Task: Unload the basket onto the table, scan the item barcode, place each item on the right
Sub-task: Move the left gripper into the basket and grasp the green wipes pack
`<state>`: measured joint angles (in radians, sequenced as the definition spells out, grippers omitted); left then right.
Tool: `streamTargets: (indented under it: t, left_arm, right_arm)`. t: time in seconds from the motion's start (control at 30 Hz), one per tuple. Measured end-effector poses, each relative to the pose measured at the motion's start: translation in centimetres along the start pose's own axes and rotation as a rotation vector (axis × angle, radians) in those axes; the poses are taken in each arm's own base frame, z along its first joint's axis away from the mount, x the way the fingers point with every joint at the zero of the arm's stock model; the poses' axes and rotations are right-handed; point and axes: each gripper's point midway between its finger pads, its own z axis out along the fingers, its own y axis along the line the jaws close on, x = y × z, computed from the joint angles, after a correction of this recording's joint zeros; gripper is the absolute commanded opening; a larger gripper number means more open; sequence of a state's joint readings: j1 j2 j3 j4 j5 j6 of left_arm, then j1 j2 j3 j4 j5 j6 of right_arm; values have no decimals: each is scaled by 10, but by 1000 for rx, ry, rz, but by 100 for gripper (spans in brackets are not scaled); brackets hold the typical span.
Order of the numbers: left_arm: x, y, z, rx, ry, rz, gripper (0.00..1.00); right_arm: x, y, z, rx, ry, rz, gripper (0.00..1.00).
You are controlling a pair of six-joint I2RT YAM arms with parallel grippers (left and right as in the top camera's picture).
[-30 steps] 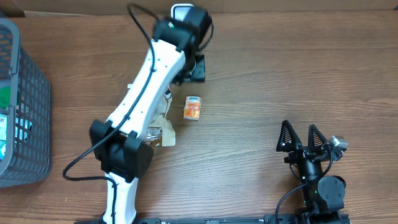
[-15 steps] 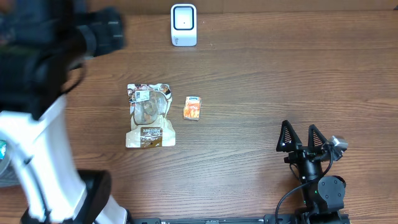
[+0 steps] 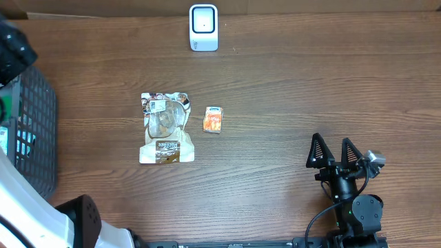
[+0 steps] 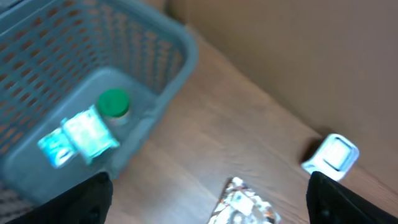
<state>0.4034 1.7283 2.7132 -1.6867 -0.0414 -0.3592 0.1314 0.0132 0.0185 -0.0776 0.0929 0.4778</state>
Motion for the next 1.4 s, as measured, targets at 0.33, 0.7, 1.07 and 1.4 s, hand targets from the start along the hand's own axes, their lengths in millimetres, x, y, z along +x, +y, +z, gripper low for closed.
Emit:
streamTargets:
  t: [0.33,0.7,1.07,1.4]
  left_arm:
    - [10,61,40,-158,125,-113,90]
    - [24,139,89,-325,269,-267,87]
    - [39,216,105,-451,345,-424,83]
    - [69,256,163,-506,436,-444,85]
  right_arm:
    - [0,0,0,1,1,0,100]
    - [0,0,0,1,0,0,100]
    - [0,0,0,1,0,0,100]
    - [0,0,0,1,0,1,100]
